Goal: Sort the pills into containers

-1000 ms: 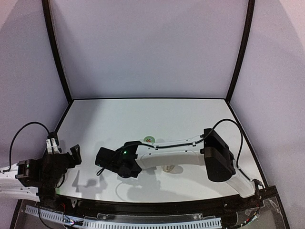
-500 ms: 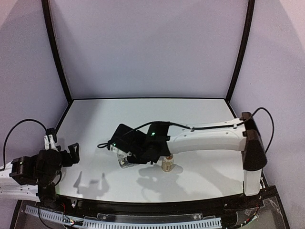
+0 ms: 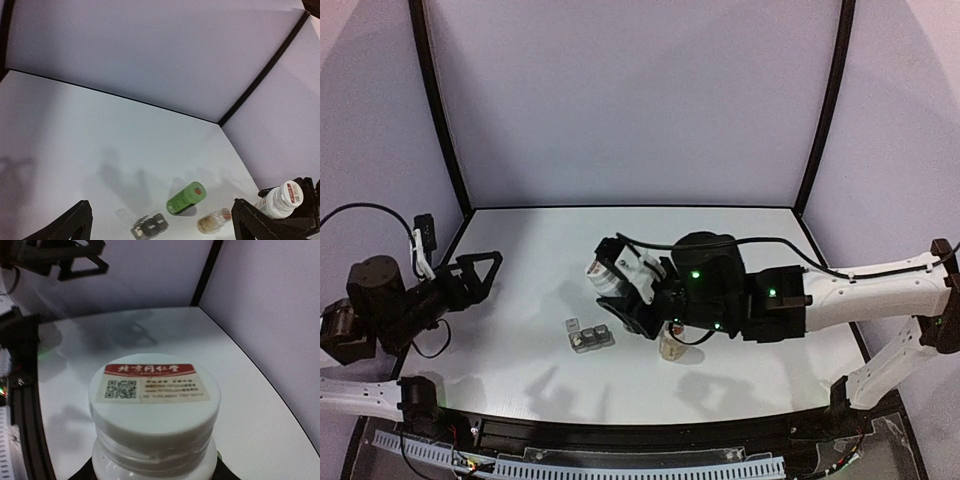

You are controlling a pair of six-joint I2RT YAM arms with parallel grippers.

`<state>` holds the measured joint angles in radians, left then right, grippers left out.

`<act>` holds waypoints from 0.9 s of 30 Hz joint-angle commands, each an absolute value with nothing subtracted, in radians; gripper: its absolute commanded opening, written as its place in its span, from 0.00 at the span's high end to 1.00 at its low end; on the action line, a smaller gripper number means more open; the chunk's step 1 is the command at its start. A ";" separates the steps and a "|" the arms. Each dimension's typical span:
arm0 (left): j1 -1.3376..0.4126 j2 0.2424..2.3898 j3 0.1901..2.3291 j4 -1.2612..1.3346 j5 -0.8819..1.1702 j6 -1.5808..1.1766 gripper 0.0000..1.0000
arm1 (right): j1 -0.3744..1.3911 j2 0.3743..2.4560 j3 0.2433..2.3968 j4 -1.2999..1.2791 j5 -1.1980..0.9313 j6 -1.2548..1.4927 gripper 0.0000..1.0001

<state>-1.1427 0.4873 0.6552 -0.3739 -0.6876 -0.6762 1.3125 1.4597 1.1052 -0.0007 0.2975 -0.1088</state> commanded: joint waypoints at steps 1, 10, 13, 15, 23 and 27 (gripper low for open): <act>-1.150 0.659 0.777 -0.190 -0.392 -0.635 0.01 | 1.308 1.379 1.031 0.264 0.149 -0.052 1.00; -1.150 0.907 0.944 -0.046 -0.123 -0.616 0.01 | 1.308 1.316 0.978 0.291 0.144 -0.065 1.00; -1.150 0.944 0.966 -0.021 -0.077 -0.612 0.01 | 1.308 1.309 0.981 0.290 0.170 -0.078 1.00; -1.150 0.974 0.985 -0.028 -0.061 -0.617 0.01 | 1.308 1.304 0.990 0.289 0.172 -0.091 1.00; -1.150 1.039 1.010 -0.057 -0.069 -0.645 0.01 | 1.308 1.295 1.016 0.278 0.158 -0.123 1.00; -1.150 1.044 0.997 -0.083 -0.120 -0.669 0.01 | 1.308 1.283 1.012 0.295 0.153 -0.126 1.00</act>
<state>-1.1484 1.0474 0.9882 -0.0518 -0.0854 -0.6450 1.3125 1.3273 0.9882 0.2321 0.1570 -0.1143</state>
